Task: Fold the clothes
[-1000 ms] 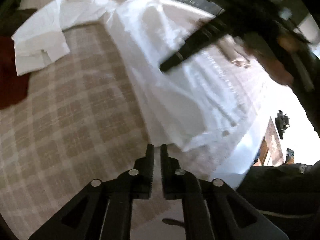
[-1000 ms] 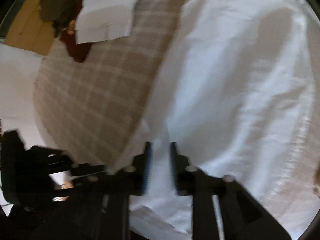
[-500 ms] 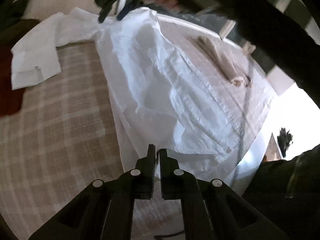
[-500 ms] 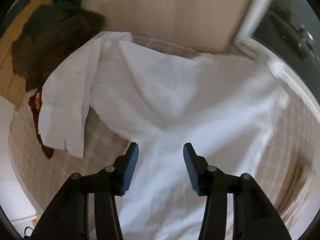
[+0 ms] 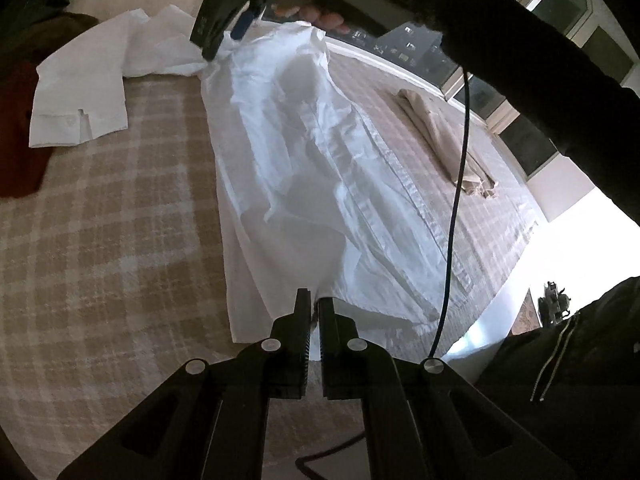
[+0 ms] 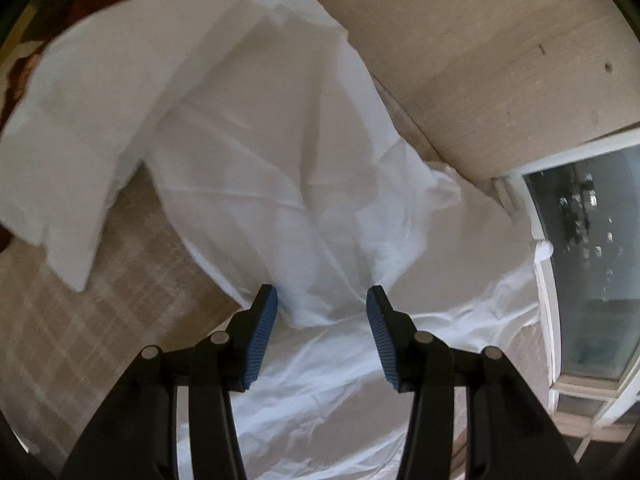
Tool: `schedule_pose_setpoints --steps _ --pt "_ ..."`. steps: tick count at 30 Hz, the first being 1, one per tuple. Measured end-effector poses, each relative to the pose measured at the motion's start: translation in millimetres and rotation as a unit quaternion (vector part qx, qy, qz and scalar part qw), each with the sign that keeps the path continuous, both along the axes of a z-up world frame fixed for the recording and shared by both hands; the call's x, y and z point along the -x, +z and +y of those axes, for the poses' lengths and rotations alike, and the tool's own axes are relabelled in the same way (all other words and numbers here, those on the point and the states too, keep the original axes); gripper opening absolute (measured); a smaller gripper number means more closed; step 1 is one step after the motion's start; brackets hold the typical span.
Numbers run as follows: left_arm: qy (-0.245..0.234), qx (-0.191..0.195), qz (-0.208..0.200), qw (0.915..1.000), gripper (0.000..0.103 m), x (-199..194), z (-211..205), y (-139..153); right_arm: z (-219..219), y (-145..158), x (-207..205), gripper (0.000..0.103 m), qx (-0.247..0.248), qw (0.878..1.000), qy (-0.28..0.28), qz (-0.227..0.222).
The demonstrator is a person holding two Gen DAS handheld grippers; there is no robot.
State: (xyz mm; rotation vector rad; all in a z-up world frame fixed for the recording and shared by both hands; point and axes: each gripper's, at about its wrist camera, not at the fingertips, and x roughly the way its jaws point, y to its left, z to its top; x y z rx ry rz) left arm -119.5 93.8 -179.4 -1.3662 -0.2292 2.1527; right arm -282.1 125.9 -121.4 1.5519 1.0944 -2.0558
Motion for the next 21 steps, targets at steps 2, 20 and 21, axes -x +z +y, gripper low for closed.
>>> schedule_pose_setpoints --steps 2,20,21 --pt "-0.002 0.000 -0.001 1.0000 0.002 1 1 -1 -3 5 -5 0.049 -0.012 1.000 0.017 0.019" --pt "-0.004 -0.008 0.013 0.9999 0.002 -3 1 9 44 40 66 0.001 0.179 0.977 -0.112 -0.022" --pt "-0.002 -0.006 0.010 0.9999 0.002 -2 1 7 49 46 69 0.001 0.185 0.975 -0.122 -0.017"
